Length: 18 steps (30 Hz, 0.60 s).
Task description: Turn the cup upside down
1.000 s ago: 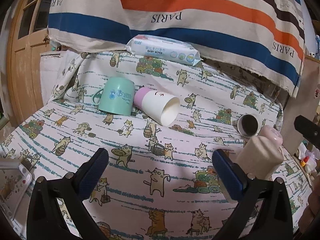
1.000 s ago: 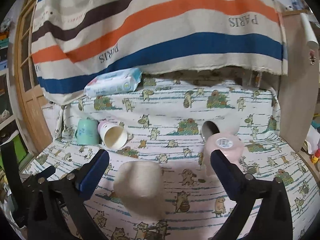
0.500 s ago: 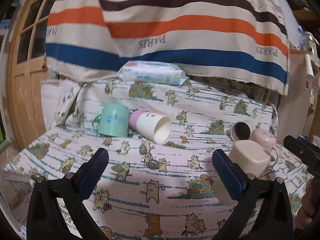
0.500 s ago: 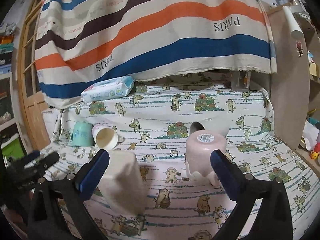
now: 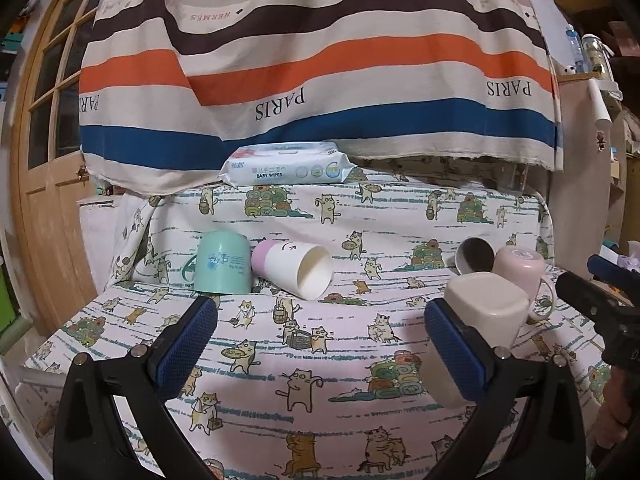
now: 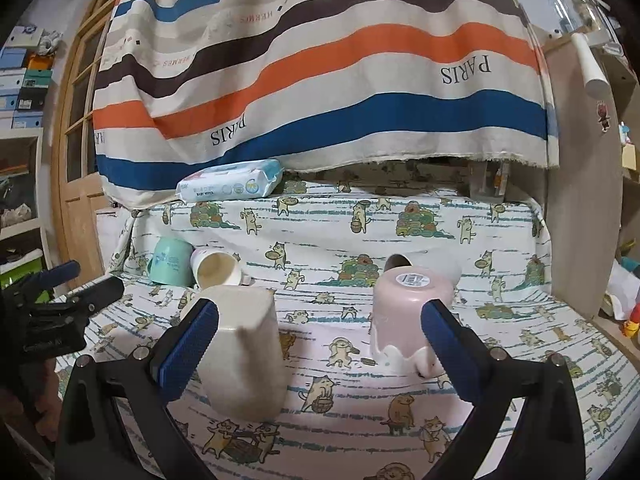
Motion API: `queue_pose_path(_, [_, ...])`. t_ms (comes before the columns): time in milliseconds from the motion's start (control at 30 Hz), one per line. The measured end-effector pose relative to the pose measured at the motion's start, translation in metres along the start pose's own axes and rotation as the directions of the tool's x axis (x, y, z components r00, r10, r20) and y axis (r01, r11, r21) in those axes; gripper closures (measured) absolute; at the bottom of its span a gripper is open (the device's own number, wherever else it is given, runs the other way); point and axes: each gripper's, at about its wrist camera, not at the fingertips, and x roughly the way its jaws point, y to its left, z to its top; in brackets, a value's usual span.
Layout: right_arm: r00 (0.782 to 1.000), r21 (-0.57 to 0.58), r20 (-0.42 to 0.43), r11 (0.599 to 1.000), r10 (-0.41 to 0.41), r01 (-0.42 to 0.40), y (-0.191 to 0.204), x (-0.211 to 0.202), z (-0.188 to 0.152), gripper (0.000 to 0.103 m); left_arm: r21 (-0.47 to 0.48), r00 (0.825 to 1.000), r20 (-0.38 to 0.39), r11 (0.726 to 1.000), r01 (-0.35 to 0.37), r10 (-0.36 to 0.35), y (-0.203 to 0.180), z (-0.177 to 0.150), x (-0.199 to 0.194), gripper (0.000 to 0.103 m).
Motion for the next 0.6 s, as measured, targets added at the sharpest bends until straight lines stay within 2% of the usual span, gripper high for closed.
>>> queue_pose_path(100, [1.000,-0.021,-0.004,1.000,-0.008,0.008,0.003,0.001,0.000,0.001,0.007,1.000,0.016,1.000,0.005,-0.005,-0.002,-0.001,-0.004,0.000])
queue_pose_path(233, [0.998,-0.027,-0.056,1.000,0.008,-0.009,0.004,0.011,0.000,0.001,0.001,1.000,0.013,1.000,-0.004,0.004,-0.001,-0.001,-0.003,0.000])
queue_pose_path(600, [0.998,-0.012,-0.046,0.999,-0.035,0.035,0.003,0.008,-0.002,0.001,0.001,0.999,-0.024,1.000,-0.022,0.022,-0.002,-0.002,0.003,0.000])
